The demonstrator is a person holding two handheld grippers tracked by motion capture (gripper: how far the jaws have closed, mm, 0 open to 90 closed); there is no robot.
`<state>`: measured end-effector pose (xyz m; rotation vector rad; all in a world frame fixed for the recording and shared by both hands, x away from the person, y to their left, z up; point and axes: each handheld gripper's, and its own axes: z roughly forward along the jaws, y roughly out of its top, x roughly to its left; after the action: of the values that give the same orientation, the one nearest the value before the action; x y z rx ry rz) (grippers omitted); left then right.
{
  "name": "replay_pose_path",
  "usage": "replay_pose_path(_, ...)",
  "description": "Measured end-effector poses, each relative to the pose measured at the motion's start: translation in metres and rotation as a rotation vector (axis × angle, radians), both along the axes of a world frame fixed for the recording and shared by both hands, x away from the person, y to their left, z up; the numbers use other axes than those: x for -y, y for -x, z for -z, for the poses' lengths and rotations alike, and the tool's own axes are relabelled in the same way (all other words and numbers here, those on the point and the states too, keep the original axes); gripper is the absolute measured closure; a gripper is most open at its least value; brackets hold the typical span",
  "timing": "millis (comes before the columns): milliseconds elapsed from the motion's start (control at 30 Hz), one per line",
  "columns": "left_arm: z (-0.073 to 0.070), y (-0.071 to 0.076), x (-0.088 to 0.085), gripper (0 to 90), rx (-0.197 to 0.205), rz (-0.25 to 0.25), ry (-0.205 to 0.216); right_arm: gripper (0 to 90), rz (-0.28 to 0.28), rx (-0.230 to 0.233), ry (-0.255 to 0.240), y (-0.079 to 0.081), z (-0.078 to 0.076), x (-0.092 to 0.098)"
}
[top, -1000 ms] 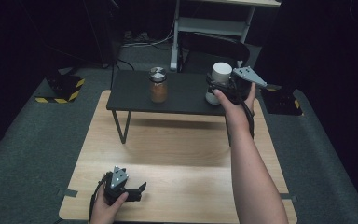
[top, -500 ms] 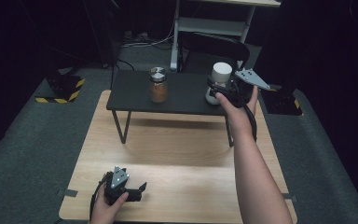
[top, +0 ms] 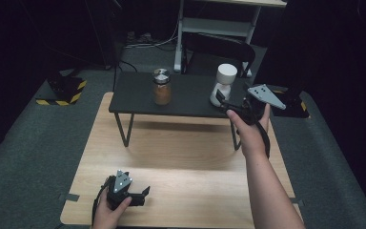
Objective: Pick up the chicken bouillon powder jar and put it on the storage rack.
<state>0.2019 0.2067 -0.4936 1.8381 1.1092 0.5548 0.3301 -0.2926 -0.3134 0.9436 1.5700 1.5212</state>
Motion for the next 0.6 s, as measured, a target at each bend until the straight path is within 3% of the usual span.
replay_pose_path(600,0.0,0.002,0.002,0.9,0.009,0.012,-0.014,0.1,-0.031,0.032,-0.009,0.041,0.031,0.026)
